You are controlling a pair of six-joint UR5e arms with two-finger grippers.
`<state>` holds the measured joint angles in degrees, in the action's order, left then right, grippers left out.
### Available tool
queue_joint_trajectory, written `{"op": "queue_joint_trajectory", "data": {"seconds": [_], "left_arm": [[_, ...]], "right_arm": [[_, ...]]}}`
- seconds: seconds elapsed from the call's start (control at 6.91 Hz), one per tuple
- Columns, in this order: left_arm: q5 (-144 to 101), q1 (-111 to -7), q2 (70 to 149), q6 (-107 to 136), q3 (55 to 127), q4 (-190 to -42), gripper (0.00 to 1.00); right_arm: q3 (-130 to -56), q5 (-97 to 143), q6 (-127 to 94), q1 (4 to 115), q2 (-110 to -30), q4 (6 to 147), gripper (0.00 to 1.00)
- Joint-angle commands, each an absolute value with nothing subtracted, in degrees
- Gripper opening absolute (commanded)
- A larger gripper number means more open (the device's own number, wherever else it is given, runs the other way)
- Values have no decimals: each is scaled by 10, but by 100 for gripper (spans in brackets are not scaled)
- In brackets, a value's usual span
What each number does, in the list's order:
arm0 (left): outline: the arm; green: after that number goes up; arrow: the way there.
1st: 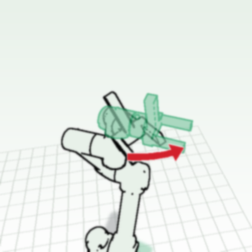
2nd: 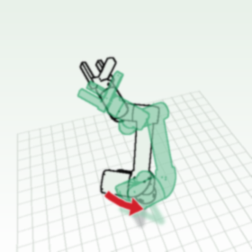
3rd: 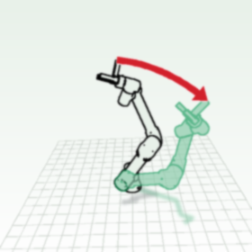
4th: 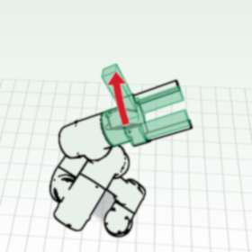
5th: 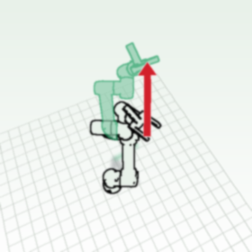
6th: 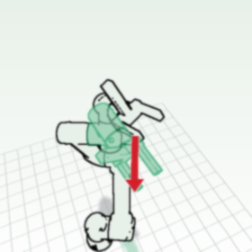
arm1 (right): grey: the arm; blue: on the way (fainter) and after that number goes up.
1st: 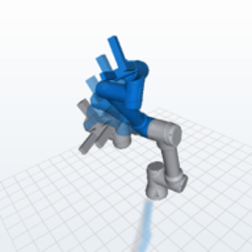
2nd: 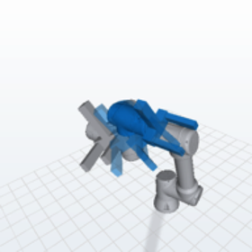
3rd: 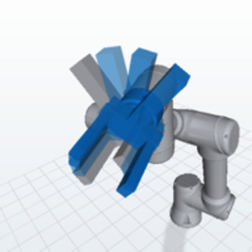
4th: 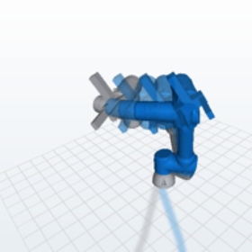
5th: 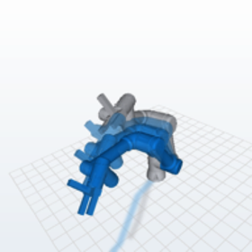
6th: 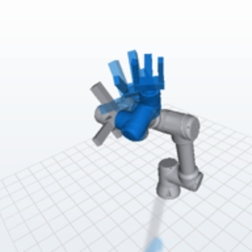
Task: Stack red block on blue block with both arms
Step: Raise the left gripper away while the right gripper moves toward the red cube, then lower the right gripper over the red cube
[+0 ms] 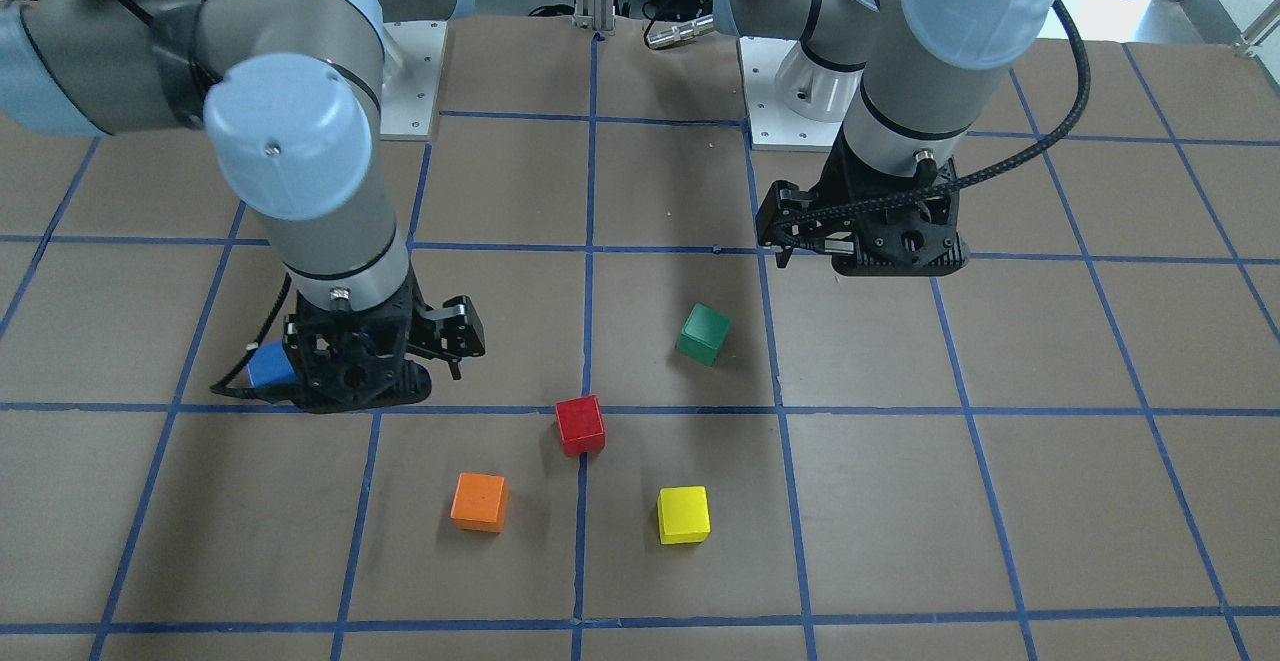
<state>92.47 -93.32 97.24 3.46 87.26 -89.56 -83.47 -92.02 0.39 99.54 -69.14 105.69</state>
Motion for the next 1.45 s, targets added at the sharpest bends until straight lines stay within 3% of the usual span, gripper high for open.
{"op": "queue_joint_trajectory", "data": {"seconds": [0.0,0.58,1.3], "left_arm": [[926,-932,969,33,872,-896,100],[926,-931,970,28,882,-892,100],[925,-911,969,27,882,-882,100]], "right_arm": [[-824,-916,2,1031,-630,1108,100],[-823,-899,1,1076,-554,1174,100],[-829,-875,-10,1095,-550,1164,100]]}}
